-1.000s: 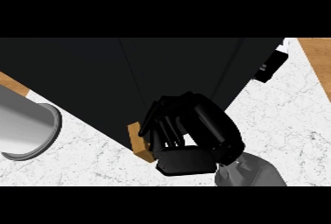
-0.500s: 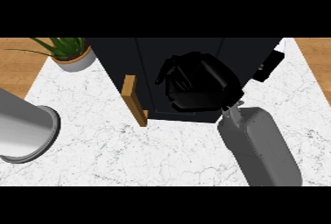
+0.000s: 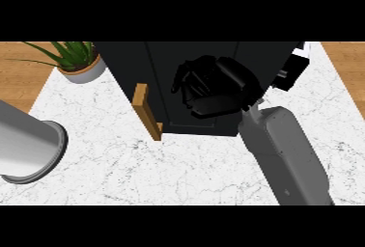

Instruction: Pick up the bottled water, place it into the cabinet and close the cabinet

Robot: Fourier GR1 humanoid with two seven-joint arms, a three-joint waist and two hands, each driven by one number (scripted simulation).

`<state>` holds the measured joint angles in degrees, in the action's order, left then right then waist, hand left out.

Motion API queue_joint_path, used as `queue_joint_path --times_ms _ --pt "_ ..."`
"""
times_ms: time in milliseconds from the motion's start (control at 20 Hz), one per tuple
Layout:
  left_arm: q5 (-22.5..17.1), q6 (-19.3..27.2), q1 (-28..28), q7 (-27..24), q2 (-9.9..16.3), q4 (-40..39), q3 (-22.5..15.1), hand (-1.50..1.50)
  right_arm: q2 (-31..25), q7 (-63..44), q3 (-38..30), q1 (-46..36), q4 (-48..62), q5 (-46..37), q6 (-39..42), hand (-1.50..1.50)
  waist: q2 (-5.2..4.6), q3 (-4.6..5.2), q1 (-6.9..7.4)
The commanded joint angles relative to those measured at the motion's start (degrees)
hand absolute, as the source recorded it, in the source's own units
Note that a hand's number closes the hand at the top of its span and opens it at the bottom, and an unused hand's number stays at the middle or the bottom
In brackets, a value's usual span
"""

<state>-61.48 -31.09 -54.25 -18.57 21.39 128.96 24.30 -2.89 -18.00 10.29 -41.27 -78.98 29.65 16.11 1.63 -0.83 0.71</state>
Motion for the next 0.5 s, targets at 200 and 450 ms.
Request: queue_joint_path --times_ms 200,450 --pt "-0.6 -0.7 0.5 2.0 -0.7 0.5 0.4 -1.5 2.7 0.9 -4.3 -9.9 11.9 1.9 -1.3 1.5 -2.23 0.83 2.35" --pt "-1.5 -2.8 1.8 2.6 0.0 -1.3 1.3 -1.5 2.7 0.9 -3.3 -9.8 12.1 2.2 -1.1 1.5 -2.12 0.88 2.16"
